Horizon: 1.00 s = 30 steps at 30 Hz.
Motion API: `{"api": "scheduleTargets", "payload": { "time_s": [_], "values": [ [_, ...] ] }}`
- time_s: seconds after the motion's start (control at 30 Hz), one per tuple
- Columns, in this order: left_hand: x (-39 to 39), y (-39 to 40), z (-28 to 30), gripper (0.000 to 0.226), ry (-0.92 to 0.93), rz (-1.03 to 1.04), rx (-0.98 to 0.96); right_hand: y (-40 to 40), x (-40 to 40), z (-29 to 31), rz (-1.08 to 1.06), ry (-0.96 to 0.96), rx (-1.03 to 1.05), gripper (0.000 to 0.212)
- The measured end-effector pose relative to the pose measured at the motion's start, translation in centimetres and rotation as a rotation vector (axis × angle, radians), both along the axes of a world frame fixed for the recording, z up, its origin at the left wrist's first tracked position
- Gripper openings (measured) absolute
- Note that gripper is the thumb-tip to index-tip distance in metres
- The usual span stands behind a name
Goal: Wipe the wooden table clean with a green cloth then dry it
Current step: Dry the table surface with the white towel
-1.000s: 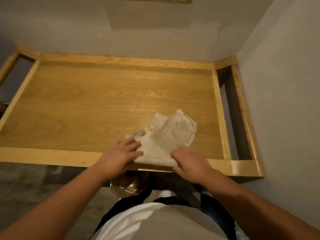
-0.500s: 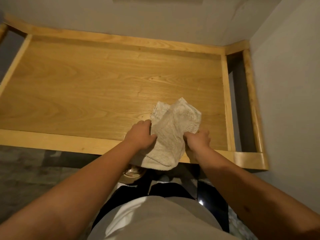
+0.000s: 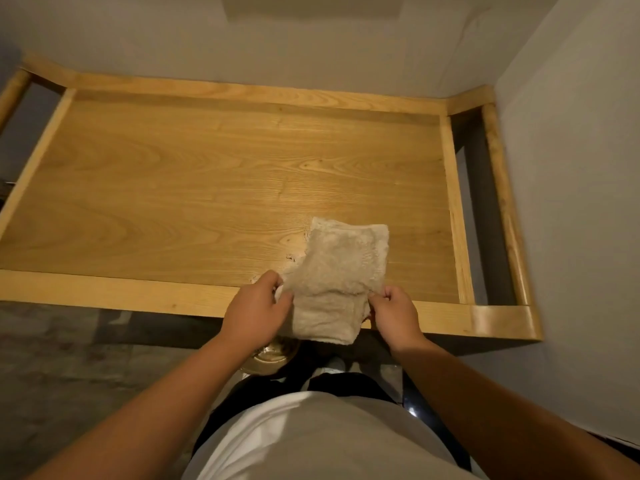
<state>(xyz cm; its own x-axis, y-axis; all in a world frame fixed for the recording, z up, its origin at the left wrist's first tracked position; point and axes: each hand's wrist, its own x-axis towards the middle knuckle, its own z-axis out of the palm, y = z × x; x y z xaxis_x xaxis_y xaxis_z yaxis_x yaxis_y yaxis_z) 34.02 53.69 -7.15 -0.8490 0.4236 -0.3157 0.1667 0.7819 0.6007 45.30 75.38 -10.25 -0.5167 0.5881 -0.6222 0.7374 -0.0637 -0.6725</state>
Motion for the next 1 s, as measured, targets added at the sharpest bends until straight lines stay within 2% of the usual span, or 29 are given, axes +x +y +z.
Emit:
{"api": "scheduleTargets", "payload": {
  "time_s": [0.07,0.13,0.27,0.33,0.4,0.5,0.6,0.63,0.7,0.8,0.87,1.0],
  "values": [
    [0.8,-1.2,-1.0,0.016,-0.141,0.127,-0.016,-0.6,0.6,-0.3,0.067,-0.057,-0.055,0.022],
    [1.2,-2.0,-2.2,0.013,-0.206,0.234,-0.023,-1.6,1.5,-0.7,0.13,-0.132,-0.084,0.029],
    [0.9,-2.5,-4.1,0.016,-0.101,0.364,-0.061,-4.0,2.1,-1.5,-0.001,-0.173,-0.191,0.033],
    [1.0,-2.1,-4.4,0.037,-0.136,0.489,-0.13,-4.8,1.9,-1.5,-0.045,-0.181,-0.263,0.036],
    [1.5,-1.4,-4.5,0.056,-0.176,0.548,-0.119,-5.7,1.8,-1.5,-0.111,-0.157,-0.312,0.044],
    [2.4,-0.4,-4.6,0.07,-0.22,0.679,-0.101,-6.8,1.8,-1.6,-0.191,-0.149,-0.283,0.037],
    [3.5,-0.3,-4.6,0.08,-0.482,0.939,-0.002,-7.5,2.2,-1.2,-0.404,-0.068,-0.44,0.028],
    [3.8,-0.6,-4.7,0.077,-0.593,0.975,0.07,-7.5,2.5,-0.9,-0.464,-0.036,-0.497,0.027],
    [4.6,-1.5,-5.0,0.061,-0.826,0.92,0.22,-7.0,3.2,0.0,-0.493,0.02,-0.557,0.028],
    [5.5,-2.7,-4.0,0.032,-1.05,0.706,0.317,-5.4,4.1,1.6,-0.42,0.054,-0.503,0.039],
    [5.3,-3.1,-3.1,0.029,-1.114,0.69,0.396,-4.3,4.3,3.0,-0.315,0.113,-0.443,0.043],
    [3.9,-3.6,-0.2,0.033,-1.188,0.763,0.585,-2.6,3.5,6.3,0.065,0.205,-0.459,0.031]
  ]
}}
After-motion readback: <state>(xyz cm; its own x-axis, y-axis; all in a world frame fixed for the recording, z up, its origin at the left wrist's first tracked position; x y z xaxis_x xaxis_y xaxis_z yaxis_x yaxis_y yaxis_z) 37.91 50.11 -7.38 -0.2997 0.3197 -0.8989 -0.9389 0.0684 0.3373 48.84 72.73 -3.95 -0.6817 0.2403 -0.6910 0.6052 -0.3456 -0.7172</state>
